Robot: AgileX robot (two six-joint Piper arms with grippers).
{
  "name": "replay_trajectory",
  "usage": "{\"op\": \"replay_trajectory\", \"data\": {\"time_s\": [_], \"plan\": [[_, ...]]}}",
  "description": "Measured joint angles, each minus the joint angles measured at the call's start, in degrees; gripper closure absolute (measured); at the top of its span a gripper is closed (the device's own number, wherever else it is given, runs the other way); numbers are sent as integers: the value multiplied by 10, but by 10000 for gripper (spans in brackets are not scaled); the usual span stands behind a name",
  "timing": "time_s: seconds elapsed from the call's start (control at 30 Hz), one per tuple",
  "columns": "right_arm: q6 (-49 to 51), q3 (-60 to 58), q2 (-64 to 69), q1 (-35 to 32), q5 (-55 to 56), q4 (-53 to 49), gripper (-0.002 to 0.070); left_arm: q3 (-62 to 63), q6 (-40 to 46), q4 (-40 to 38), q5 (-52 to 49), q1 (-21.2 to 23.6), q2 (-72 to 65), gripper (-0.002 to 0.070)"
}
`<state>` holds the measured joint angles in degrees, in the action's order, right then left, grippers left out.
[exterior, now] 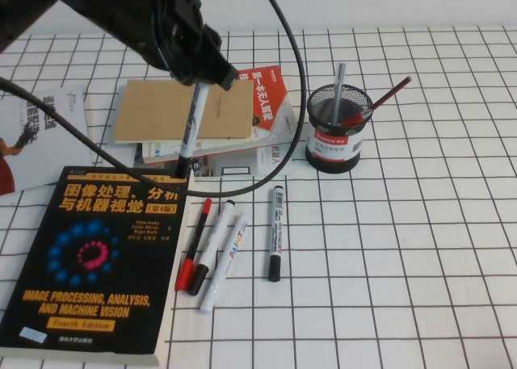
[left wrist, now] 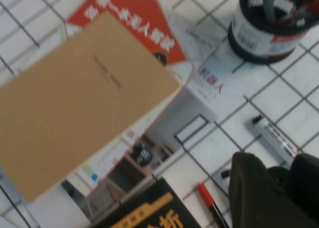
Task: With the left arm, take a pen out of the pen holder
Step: 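Take a marker out of the pen holder and lay it on the table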
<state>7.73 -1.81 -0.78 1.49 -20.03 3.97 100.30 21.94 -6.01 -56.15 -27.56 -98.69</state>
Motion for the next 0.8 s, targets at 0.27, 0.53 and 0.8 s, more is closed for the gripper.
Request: {"op": "replay_trajectory", "data": {"time_s": [0.27, 0.53, 0.8], "plan": [[0, 0, 0, 0, 0, 0, 693, 0, -39, -28, -124, 14, -55, 554], [0, 0, 0, 0, 0, 0, 692, 0, 0, -176, -139, 61, -146, 555], [0, 0, 0, 0, 0, 0, 692, 0, 6, -217, -138, 66, -192, 555]]}}
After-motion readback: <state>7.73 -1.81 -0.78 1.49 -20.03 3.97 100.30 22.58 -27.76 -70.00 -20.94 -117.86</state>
